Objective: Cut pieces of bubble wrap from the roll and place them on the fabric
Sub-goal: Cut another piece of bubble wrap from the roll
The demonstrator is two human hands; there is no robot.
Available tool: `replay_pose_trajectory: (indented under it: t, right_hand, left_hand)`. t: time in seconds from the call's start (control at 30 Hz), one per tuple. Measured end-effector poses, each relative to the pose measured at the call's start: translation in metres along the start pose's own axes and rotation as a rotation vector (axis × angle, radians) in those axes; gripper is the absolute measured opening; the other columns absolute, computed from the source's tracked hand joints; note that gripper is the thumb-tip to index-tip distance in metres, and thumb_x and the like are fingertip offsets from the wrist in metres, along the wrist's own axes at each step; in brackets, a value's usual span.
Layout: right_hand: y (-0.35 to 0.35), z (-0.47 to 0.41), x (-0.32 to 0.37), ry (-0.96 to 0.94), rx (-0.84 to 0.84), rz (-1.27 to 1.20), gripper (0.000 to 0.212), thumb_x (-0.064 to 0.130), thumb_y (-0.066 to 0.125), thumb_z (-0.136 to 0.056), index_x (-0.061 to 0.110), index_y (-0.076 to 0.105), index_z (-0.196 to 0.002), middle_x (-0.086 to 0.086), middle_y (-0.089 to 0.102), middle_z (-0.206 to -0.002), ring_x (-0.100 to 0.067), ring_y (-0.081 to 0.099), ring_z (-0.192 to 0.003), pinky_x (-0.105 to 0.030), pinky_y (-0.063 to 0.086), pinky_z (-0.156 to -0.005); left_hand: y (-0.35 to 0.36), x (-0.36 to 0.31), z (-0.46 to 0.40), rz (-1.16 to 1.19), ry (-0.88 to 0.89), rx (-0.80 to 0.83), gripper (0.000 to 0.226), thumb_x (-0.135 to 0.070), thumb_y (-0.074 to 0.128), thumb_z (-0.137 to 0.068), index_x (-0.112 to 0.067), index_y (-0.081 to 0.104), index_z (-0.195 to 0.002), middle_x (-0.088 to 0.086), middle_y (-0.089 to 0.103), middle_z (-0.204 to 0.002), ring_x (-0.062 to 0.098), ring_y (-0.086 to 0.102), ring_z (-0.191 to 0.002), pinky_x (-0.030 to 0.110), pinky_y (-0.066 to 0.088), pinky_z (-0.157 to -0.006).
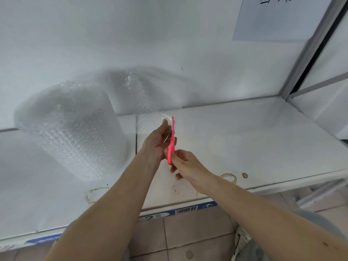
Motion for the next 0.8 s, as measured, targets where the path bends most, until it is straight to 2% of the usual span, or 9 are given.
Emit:
replay_pose_trajectory:
  t: [0.23,0.4,0.57,0.7,0.8]
  right_hand:
    - [-0.001,-0.002,-0.002,-0.004,-0.027,-0.027,0.042,0.052,0.056,-0.093,0.010,0.063,-0.093,0.001,0.058,-0.085,-0.012,0.056,-0.075,-0.026,0.046,-0.062]
    - [-0.002,-0.002,-0.003,0.002,-0.036,-0.052,0.046,0.051,0.056,-0.093,0.007,0.065,-0.098,-0.002,0.059,-0.087,-0.011,0.057,-0.075,-0.026,0.047,-0.063]
    - [0.000,-0.002,-0.003,0.016,-0.025,-0.087,0.047,0.054,0.056,-0.092,0.009,0.065,-0.095,-0.004,0.060,-0.089,-0.011,0.057,-0.075,-0.026,0.047,-0.063]
    - [0.002,-0.002,-0.001,0.037,-0.013,-0.115,0.049,0.059,0.055,-0.090,0.011,0.064,-0.095,-0.002,0.061,-0.089,-0.013,0.057,-0.078,-0.027,0.047,-0.065]
    - [0.001,-0.003,0.001,0.035,-0.019,-0.125,0.051,0.059,0.055,-0.090,0.010,0.065,-0.096,-0.002,0.061,-0.088,-0.012,0.058,-0.076,-0.028,0.047,-0.065]
  left_hand:
    - [0.002,-0.003,0.007,-0.014,-0.008,0.011,0.023,-0.025,0.079,-0.080,-0.009,0.062,-0.083,0.002,0.062,-0.073,0.015,0.058,-0.066,0.030,0.051,-0.071]
    - [-0.002,-0.001,0.008,-0.017,-0.038,-0.022,0.028,-0.019,0.081,-0.078,-0.009,0.062,-0.097,0.000,0.061,-0.071,0.013,0.056,-0.067,0.027,0.052,-0.069]
    - [-0.002,0.000,0.009,-0.045,-0.042,-0.039,0.026,-0.023,0.082,-0.077,-0.010,0.065,-0.093,-0.002,0.061,-0.072,0.012,0.057,-0.068,0.027,0.053,-0.064]
    - [-0.001,0.003,0.014,-0.031,-0.092,-0.058,0.020,-0.023,0.078,-0.081,-0.009,0.064,-0.078,0.000,0.057,-0.067,0.013,0.054,-0.059,0.021,0.053,-0.046]
    - [-0.002,0.005,0.016,-0.054,-0.131,-0.054,0.021,-0.024,0.078,-0.082,-0.009,0.064,-0.077,-0.001,0.056,-0.068,0.012,0.053,-0.059,0.020,0.053,-0.048]
Point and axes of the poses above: each hand's wrist, its own z-axis away from the middle knuckle, its own y-axis out of the palm, x = y × z, the point moved 6 cm from there along -z, towards the middle knuckle
